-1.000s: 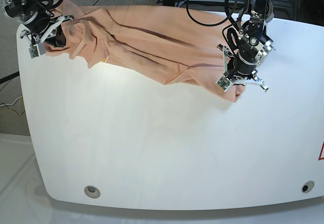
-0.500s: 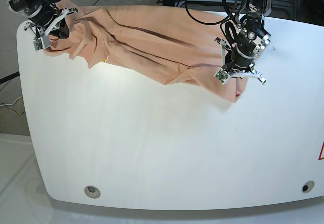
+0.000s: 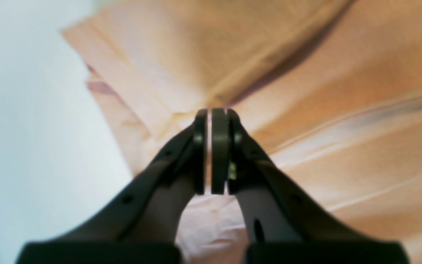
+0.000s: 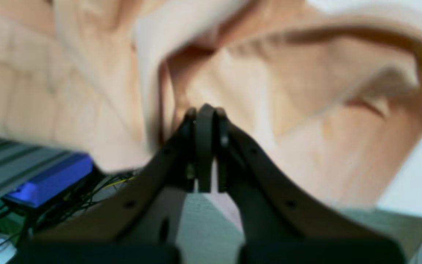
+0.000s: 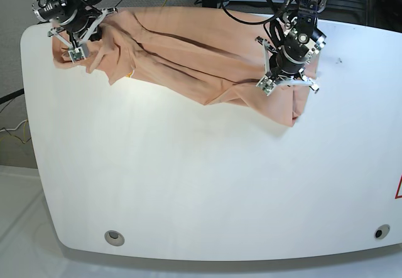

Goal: Fold the T-shirt properly
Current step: 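Close the left gripper on the shirt and hold both edges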

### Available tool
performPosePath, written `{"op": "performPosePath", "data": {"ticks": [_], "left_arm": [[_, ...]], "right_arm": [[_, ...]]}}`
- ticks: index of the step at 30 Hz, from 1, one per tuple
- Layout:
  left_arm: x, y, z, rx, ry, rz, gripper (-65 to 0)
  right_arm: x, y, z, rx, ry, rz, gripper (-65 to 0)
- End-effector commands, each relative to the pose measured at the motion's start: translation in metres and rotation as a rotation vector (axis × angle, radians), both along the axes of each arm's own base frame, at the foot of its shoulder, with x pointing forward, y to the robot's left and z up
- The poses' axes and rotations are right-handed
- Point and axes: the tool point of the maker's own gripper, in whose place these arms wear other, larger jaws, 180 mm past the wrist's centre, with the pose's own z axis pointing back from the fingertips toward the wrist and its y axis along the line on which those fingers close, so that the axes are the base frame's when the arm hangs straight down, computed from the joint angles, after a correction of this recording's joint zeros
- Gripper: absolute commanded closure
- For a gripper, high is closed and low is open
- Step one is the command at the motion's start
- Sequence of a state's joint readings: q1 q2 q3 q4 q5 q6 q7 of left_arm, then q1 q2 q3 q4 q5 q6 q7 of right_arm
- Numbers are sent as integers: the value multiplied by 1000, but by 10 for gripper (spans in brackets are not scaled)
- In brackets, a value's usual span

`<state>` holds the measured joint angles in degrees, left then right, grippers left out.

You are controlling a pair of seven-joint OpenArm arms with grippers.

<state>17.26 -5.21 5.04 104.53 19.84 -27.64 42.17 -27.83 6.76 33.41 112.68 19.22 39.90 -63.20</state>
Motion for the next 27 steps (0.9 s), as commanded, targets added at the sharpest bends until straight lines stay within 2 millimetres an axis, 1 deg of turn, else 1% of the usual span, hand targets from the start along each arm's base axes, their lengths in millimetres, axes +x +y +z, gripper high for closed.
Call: {"op": "performPosePath", "data": {"ticks": [1,5,8,12,13,19,24,27], "left_arm": [[2,0,-4,-5,-1,2,-13],[-3,-2,-17,-34,12,-3,-13],[-9,-2,-31,-46,41,-3,-13],[-16,8,-48,-45,83,26,-13],[-17,10,-50,-46,86,31,-13],[-16,18,-55,-58,83,53,-13],[-15,21,-54,-55,78,57,-13],[-9,25,-51,-46,65,54,-13]], "right_arm": [[6,-4,1,-11,-14,-3,0],[4,-6,-9,-3,10,-18,0],[9,-6,-11,6,7,-25,0],[14,-6,-12,13,3,-27,0],[18,-6,-11,13,-7,-27,0],[39,-6,-3,14,-57,-26,0],[65,12,4,27,-101,38,0],[81,23,6,3,-114,88,0]]}}
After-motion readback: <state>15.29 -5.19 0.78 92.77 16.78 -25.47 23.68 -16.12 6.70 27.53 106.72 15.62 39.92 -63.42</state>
